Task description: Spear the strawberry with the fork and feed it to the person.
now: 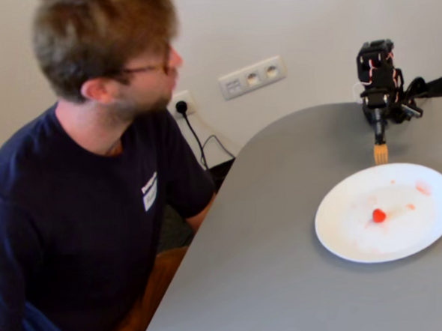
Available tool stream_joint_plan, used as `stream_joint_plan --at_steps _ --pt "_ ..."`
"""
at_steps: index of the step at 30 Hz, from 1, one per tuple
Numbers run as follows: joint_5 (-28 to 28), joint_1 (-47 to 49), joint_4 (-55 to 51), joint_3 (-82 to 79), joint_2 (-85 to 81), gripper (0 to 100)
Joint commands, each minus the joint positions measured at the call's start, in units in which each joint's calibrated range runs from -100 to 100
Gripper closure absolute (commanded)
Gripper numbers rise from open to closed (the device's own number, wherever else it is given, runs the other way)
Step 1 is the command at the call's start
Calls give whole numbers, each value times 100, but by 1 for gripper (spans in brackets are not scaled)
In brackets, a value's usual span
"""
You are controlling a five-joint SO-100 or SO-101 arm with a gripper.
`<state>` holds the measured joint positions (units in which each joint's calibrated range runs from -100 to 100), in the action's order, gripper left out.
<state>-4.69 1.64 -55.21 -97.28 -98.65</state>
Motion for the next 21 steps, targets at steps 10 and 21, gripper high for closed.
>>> stream_joint_plan --at_steps 10,21 --pt "-18 -37 -49 71 -50 99" --pt "-24 -44 -832 1072 -50 99"
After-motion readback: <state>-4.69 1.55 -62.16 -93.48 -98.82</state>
